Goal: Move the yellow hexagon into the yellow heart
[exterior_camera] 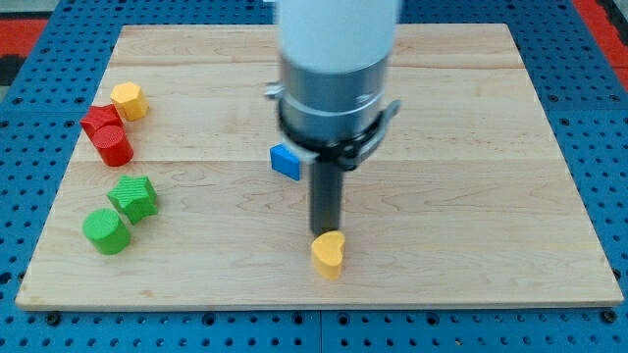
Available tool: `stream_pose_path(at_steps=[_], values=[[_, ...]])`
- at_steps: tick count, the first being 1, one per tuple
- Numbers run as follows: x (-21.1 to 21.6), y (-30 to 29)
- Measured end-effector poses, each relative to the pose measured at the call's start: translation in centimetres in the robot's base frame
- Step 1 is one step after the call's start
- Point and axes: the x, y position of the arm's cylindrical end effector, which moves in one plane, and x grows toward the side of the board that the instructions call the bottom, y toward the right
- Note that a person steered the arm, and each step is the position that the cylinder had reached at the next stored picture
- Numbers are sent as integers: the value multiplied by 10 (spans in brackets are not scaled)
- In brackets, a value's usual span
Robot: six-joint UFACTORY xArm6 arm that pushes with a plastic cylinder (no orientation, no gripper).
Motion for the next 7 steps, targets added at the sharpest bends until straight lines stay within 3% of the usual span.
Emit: stream_pose_path(at_steps=[1, 2, 3, 5, 7], values=[[-17, -6], [-62, -70], [-114, -85], [-270, -130], [-229, -278]])
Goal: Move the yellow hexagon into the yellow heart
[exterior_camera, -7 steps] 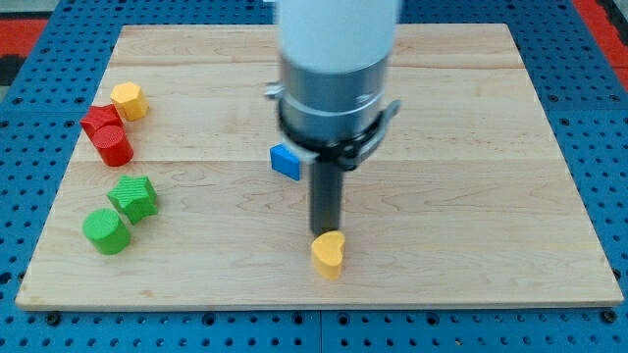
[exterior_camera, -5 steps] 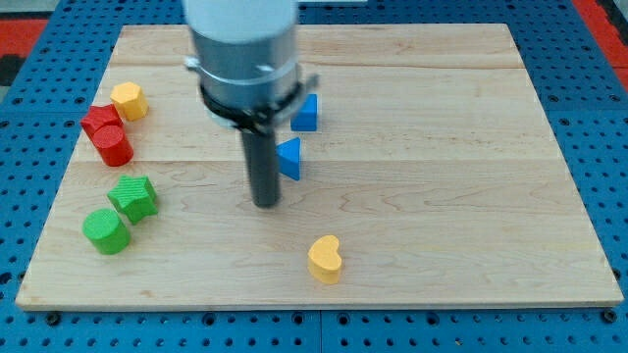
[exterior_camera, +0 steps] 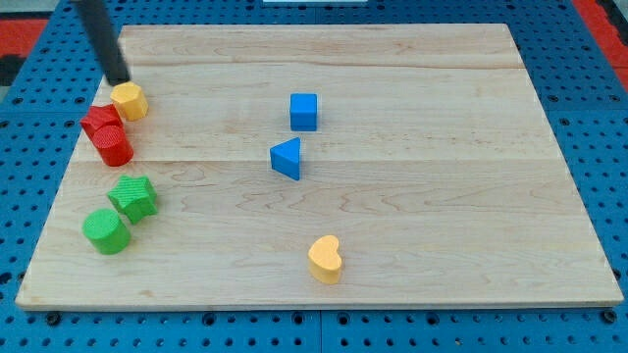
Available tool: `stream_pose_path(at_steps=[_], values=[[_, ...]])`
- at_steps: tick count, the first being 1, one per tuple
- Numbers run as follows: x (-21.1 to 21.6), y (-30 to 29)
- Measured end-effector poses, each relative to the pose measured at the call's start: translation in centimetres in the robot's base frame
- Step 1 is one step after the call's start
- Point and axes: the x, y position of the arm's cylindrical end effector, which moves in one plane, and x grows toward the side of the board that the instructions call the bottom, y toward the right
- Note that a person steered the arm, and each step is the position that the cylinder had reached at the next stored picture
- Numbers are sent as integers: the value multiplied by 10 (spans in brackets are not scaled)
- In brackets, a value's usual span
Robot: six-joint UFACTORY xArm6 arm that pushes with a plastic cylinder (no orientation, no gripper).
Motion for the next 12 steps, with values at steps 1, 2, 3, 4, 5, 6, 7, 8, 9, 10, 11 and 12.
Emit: stream_pose_path(at_steps=[1, 2, 3, 4, 5, 6, 7, 8, 9, 10, 11, 12], values=[[0, -22], [22, 63], [39, 115], [41, 107], [56, 101], [69, 135], [80, 136], [126, 140], [147, 166], [167, 190], [212, 226], [220, 244]])
